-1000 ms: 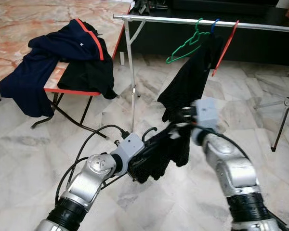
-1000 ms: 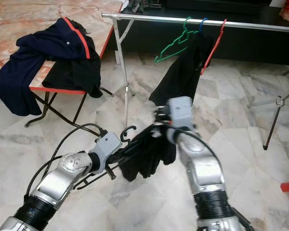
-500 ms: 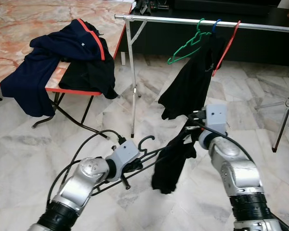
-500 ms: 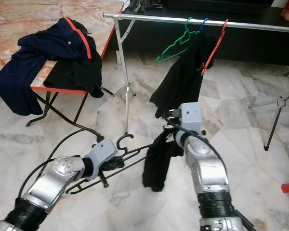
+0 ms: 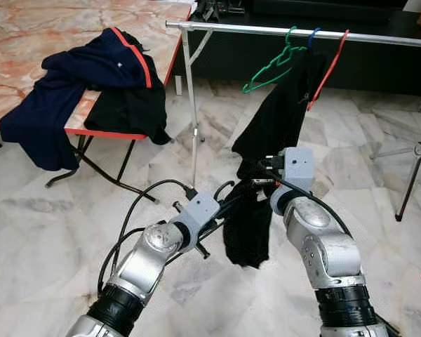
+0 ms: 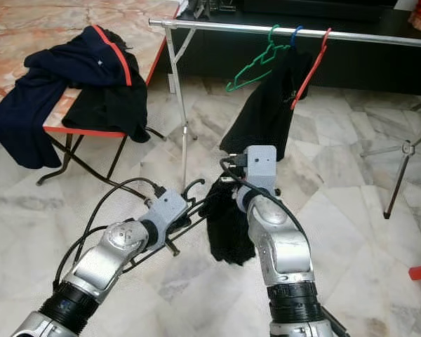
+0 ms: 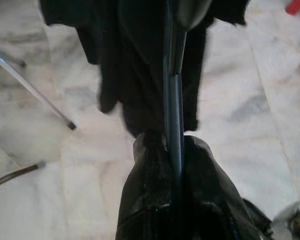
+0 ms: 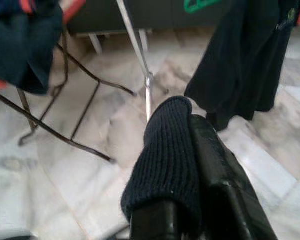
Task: Hang hanger
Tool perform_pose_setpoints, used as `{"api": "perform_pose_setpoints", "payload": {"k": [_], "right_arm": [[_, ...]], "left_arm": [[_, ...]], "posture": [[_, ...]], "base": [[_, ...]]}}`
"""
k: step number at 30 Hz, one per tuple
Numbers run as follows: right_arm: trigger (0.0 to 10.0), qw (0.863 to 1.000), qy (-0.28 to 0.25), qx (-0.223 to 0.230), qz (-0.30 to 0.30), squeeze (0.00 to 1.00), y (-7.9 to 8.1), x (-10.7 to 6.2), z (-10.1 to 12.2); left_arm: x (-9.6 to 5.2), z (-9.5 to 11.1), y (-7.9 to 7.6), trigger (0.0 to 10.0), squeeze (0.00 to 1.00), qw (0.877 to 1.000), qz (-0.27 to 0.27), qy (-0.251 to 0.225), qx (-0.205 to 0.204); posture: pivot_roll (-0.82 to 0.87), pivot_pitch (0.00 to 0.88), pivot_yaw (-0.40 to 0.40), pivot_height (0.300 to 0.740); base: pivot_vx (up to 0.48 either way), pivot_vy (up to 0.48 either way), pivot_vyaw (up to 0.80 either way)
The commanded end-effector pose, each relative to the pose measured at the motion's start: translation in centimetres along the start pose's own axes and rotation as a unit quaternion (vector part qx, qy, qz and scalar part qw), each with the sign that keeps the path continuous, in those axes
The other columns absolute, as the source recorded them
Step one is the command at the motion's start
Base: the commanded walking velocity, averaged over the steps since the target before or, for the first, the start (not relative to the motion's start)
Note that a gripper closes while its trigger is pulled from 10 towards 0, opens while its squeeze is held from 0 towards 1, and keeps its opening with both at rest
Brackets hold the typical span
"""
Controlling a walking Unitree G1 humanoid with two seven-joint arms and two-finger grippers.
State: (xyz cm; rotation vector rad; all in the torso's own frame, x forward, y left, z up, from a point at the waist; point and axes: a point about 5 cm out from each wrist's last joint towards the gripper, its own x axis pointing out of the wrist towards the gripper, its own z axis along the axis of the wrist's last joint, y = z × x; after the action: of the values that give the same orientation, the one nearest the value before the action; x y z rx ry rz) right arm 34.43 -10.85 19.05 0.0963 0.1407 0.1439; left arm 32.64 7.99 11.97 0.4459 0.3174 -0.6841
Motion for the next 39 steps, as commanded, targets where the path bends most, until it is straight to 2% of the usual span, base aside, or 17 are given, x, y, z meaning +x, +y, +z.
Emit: {"api": "perform_pose_setpoints", "payload": {"k": [1, 3, 7, 13, 18, 23, 30, 32, 33, 34, 35, 39], "right_arm": [[10.0, 1.0, -0.029, 0.005, -0.002, 0.0, 0.0, -0.2, 1.4], [10.0, 0.999, -0.012, -0.009, -0.031, 0.0, -1.6, 0.2, 0.4], [10.0, 0.999, 0.019, -0.017, -0.047, 0.0, -2.7, 0.4, -1.2], [10.0, 0.999, 0.035, -0.02, -0.034, 0.0, -2.4, 0.3, -1.8], [10.0, 0.999, 0.026, -0.017, -0.007, 0.0, -1.4, 0.3, -1.4], [10.0, 0.999, 0.005, -0.014, 0.042, 0.0, 0.4, 0.0, -0.3], [10.0, 0.995, -0.008, -0.019, 0.094, 0.0, 2.2, -0.4, 0.5], [10.0, 0.992, -0.015, -0.021, 0.128, 0.0, 3.2, -0.8, 1.0], [10.0, 0.986, -0.024, -0.019, 0.166, 0.0, 4.5, -1.4, 1.8], [10.0, 0.986, -0.024, -0.019, 0.166, 0.0, 4.5, -1.4, 1.8], [10.0, 0.981, -0.033, -0.005, 0.193, 0.0, 5.4, -1.8, 2.5], [10.0, 0.976, -0.045, -0.008, 0.211, 0.0, 5.9, -2.2, 3.0]], "left_arm": [[-0.1, -1.2, -0.2, 10.0, 0.0, 0.999, -0.006, 0.029, 0.011], [-0.6, -1.4, 0.7, 10.0, 0.0, 0.999, 0.015, 0.03, 0.013], [-1.3, -1.1, 1.6, 10.0, 0.0, 0.999, 0.034, 0.013, 0.009], [-1.9, -0.6, 2.3, 10.0, 0.0, 0.999, 0.038, -0.009, -0.004], [-1.6, 0.3, 1.9, 10.0, 0.0, 0.999, 0.012, -0.037, -0.012], [-1.4, 1.1, 1.3, 10.0, 0.0, 0.998, -0.009, -0.062, -0.018], [-1.5, 2.0, 0.2, 10.0, 0.0, 0.993, -0.061, -0.098, -0.025], [-1.5, 1.9, 0.1, 10.0, 0.0, 0.993, -0.064, -0.098, -0.023], [-1.4, 1.8, 0.0, 10.0, 0.0, 0.993, -0.067, -0.097, -0.021], [-1.4, 1.8, 0.0, 10.0, 0.0, 0.993, -0.067, -0.097, -0.021], [-1.3, 1.9, -0.1, 10.0, 0.0, 0.993, -0.07, -0.098, -0.021], [-1.2, 2.0, -0.3, 10.0, 0.0, 0.992, -0.076, -0.099, -0.022]], "posture": [[0.02, 0.202, -0.03, 0.74], [0.03, 0.201, -0.033, 0.74], [0.04, 0.204, -0.037, 0.74], [0.03, 0.206, -0.038, 0.74], [0.03, 0.205, -0.037, 0.74], [0.03, 0.204, -0.037, 0.74], [0.03, 0.205, -0.036, 0.74], [0.03, 0.204, -0.036, 0.74], [0.02, 0.205, -0.036, 0.74], [0.02, 0.205, -0.036, 0.74], [0.02, 0.205, -0.036, 0.74], [0.02, 0.205, -0.036, 0.74]], "base": [[0.0, 0.0, 0.0], [0.0, 0.0, 0.0], [0.0, 0.0, 0.0], [0.0, 0.0, 0.0], [0.0, 0.0, 0.0], [0.0, 0.0, 0.0], [0.0, 0.0, 0.0], [0.0, 0.0, 0.0], [0.0, 0.0, 0.0], [0.0, 0.0, 0.0], [0.0, 0.0, 0.0], [0.0, 0.0, 0.0]]}}
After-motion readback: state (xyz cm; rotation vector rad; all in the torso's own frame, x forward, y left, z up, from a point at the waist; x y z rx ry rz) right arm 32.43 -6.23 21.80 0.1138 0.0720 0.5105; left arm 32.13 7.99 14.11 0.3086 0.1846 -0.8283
